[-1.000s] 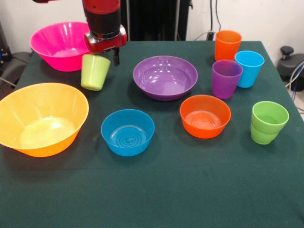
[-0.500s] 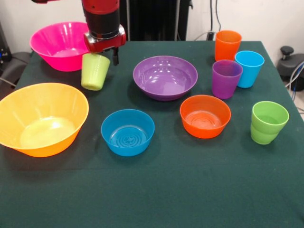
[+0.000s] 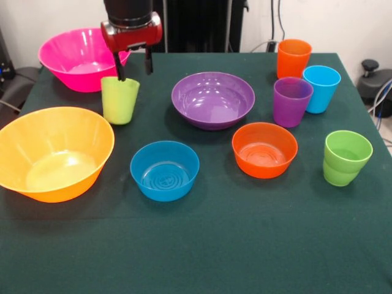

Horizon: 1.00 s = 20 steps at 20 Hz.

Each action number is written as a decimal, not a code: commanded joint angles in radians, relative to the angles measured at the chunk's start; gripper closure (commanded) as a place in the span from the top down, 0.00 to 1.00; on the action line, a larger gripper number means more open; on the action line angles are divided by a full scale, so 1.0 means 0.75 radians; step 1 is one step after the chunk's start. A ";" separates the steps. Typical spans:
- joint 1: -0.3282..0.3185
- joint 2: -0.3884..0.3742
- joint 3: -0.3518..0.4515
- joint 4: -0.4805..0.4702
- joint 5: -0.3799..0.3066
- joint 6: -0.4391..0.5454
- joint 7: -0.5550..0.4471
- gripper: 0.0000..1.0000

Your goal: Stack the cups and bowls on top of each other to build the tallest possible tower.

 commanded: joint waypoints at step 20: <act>0.078 0.012 0.045 0.005 -0.055 0.082 -0.355 1.00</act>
